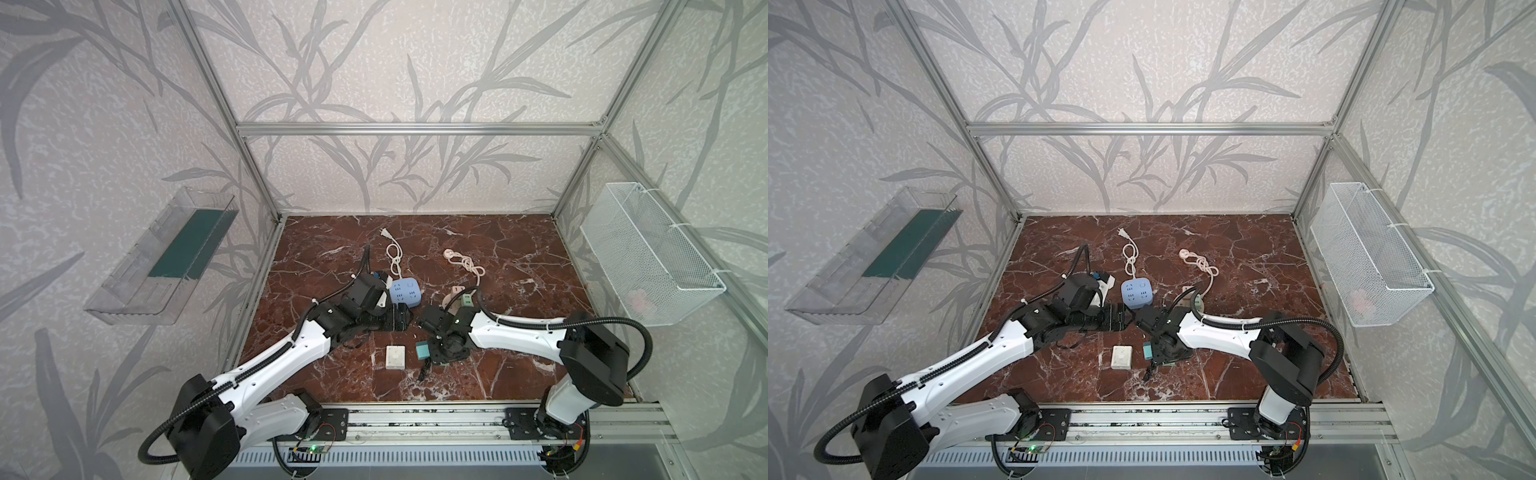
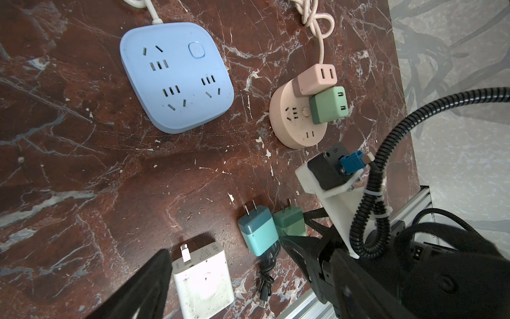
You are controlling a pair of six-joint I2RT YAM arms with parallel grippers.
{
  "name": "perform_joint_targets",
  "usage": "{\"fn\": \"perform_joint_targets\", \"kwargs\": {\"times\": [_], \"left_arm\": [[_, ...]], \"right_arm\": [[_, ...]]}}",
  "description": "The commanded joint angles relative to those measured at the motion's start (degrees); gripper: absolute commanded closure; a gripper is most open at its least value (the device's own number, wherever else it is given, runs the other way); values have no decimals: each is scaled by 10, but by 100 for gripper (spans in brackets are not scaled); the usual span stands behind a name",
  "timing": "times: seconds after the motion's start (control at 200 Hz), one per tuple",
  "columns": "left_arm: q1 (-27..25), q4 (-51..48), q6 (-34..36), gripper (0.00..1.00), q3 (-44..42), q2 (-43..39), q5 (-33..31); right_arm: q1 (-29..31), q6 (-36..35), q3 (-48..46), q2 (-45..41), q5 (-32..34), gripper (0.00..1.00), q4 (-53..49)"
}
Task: Insert the plug
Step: 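Move the right gripper down over the green charger beside the teal one, then close the right gripper on the green charger and lift it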
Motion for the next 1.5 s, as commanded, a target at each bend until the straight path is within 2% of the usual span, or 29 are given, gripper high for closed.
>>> {"fn": "perform_joint_targets", "kwargs": {"times": [0.0,0.355,0.63,0.925,1.005,1.125,1.305,1.41,1.495], "left_arm": [[-3,12,-5,12,-6,2,2],[-3,14,-7,12,-6,3,2],[-2,14,-9,12,-7,3,3],[-2,-6,-1,13,-3,-3,-1],[-2,-14,0,13,-3,-9,-6],[-2,-18,-3,13,-9,-22,-11],[-2,-7,-11,16,-20,-20,9],[-3,11,-13,19,-24,-15,49],[-3,33,-17,20,-30,-15,86]], "right_arm": [[3,-3,-8,6,-4,47,3],[3,-3,-14,24,-8,47,13],[3,-4,-17,26,-9,51,9],[3,-11,-21,-3,-1,55,-1],[3,-18,-16,-13,7,65,-17],[3,-36,-2,-25,17,100,-46],[2,-84,13,-60,12,100,-49],[3,-112,7,-100,-3,100,-23],[3,-166,3,-134,-16,100,-1]]}}
